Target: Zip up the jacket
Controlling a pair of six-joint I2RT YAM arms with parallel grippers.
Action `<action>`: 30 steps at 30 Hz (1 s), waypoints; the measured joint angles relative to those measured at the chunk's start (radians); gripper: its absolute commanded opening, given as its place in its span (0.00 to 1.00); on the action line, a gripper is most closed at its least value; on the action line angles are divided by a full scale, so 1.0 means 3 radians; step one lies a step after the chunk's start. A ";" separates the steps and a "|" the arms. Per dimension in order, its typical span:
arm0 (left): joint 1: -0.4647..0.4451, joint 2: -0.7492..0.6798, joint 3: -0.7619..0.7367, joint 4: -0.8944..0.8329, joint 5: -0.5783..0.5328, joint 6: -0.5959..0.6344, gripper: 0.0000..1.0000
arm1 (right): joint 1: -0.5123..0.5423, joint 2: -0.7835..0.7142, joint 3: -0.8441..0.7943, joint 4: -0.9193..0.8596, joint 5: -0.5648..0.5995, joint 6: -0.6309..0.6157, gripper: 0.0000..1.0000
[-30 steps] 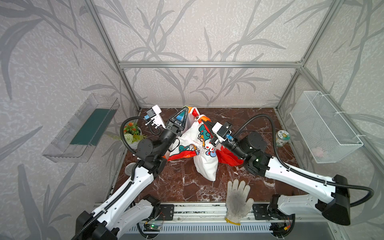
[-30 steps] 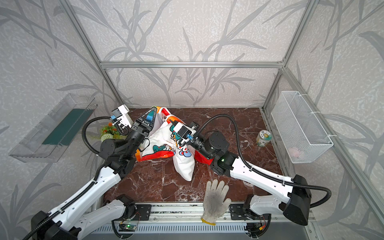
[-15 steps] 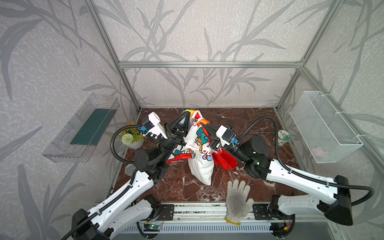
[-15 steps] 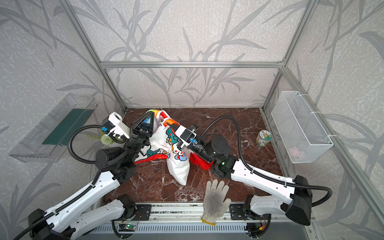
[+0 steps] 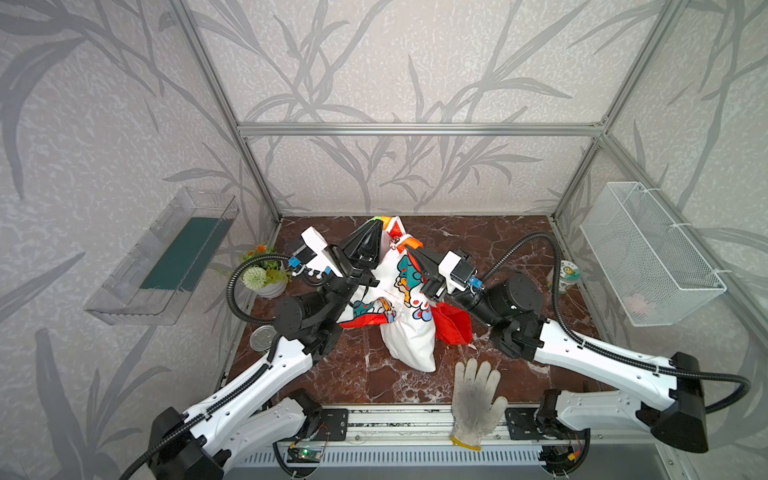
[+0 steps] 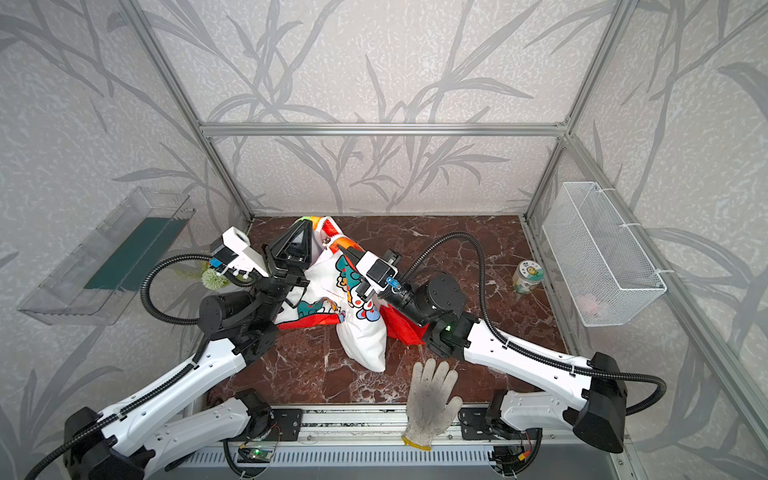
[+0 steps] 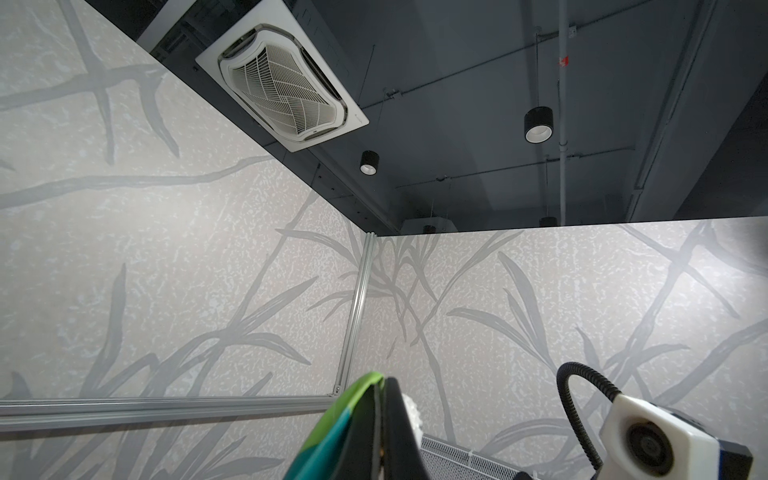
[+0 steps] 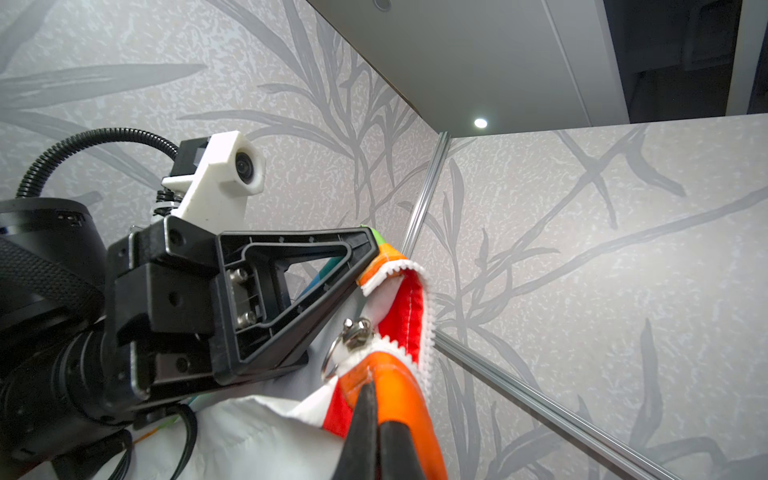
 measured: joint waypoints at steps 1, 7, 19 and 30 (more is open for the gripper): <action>-0.0001 0.0004 0.0000 0.0005 0.0001 0.0011 0.00 | 0.0000 -0.0005 0.0000 0.0000 0.0000 0.0000 0.00; -0.0014 0.0010 0.0000 0.0024 0.0003 0.0064 0.00 | 0.0001 -0.0015 0.0000 0.0000 0.0000 0.0013 0.00; -0.0061 0.0010 0.0000 0.0027 0.0003 0.0122 0.00 | 0.0001 -0.0014 0.0004 -0.0005 -0.0025 0.0071 0.00; -0.0095 0.0010 0.0000 0.0039 0.0003 0.0165 0.00 | 0.0001 0.0045 0.0070 -0.0017 -0.0028 0.0075 0.00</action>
